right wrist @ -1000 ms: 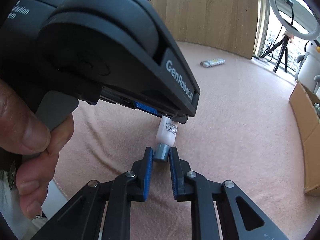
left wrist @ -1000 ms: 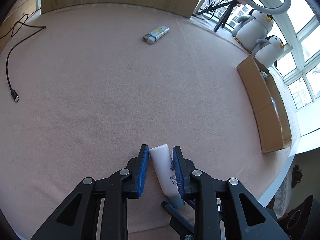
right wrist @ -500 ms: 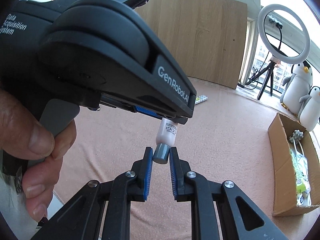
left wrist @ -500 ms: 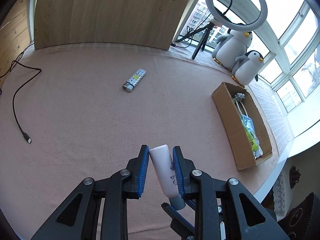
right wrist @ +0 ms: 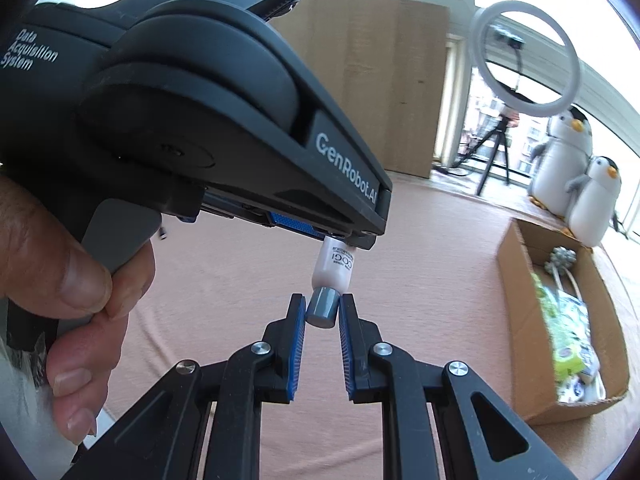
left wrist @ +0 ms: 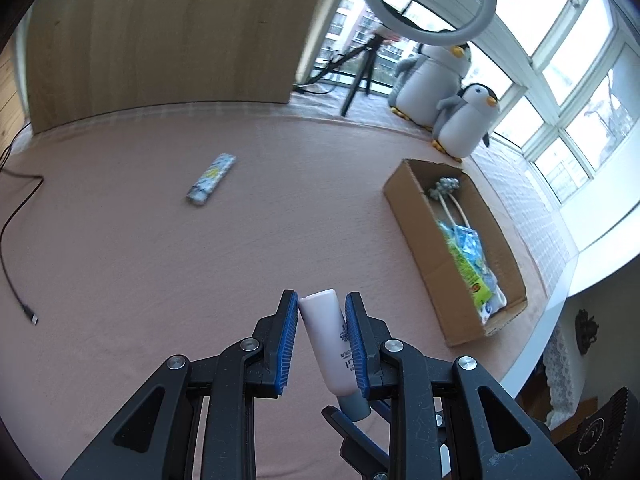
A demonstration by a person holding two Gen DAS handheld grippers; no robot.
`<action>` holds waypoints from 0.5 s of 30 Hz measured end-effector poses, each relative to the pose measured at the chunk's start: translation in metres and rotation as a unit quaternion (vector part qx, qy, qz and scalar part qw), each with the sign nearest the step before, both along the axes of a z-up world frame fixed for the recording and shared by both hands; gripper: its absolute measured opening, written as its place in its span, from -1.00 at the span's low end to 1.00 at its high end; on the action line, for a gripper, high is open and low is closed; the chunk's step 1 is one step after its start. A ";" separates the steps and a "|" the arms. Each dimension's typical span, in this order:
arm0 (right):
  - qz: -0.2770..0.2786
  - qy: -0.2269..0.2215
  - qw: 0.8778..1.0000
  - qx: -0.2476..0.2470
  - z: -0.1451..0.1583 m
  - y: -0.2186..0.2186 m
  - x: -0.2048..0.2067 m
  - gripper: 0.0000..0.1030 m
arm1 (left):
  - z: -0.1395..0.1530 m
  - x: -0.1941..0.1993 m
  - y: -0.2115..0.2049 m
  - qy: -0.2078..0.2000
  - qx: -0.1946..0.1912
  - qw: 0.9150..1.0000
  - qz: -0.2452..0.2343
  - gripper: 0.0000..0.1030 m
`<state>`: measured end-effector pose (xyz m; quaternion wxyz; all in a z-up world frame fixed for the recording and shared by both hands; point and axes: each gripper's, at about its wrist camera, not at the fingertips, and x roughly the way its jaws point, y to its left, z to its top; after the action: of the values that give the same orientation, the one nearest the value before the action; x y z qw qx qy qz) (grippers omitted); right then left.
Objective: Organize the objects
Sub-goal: 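Carry the white bottle into the cardboard box and open both grippers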
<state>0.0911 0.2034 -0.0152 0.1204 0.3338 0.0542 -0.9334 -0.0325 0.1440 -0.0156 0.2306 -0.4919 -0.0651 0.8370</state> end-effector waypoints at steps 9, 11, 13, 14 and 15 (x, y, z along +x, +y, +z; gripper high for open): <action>-0.078 0.017 0.997 -0.007 0.010 0.070 -0.012 -0.71 | 0.018 -0.012 0.092 0.015 -0.005 0.997 -0.080 -0.48; -0.094 0.019 0.995 -0.007 0.012 0.086 -0.012 -0.71 | 0.021 -0.014 0.115 0.017 -0.005 0.995 -0.097 -0.48; -0.107 0.020 0.994 -0.005 0.014 0.101 -0.014 -0.71 | 0.023 -0.016 0.133 0.018 -0.004 0.994 -0.109 -0.48; -0.115 0.021 0.993 -0.005 0.015 0.109 -0.012 -0.71 | 0.023 -0.016 0.145 0.018 -0.004 0.993 -0.117 -0.48; -0.121 0.021 0.992 -0.004 0.016 0.116 -0.012 -0.71 | 0.024 -0.017 0.156 0.018 -0.003 0.992 -0.124 -0.48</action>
<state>0.0789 0.3191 0.0005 0.0071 0.3172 0.0119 -0.9482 -0.0497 0.3002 0.0084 0.3322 -0.4817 0.0036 0.8109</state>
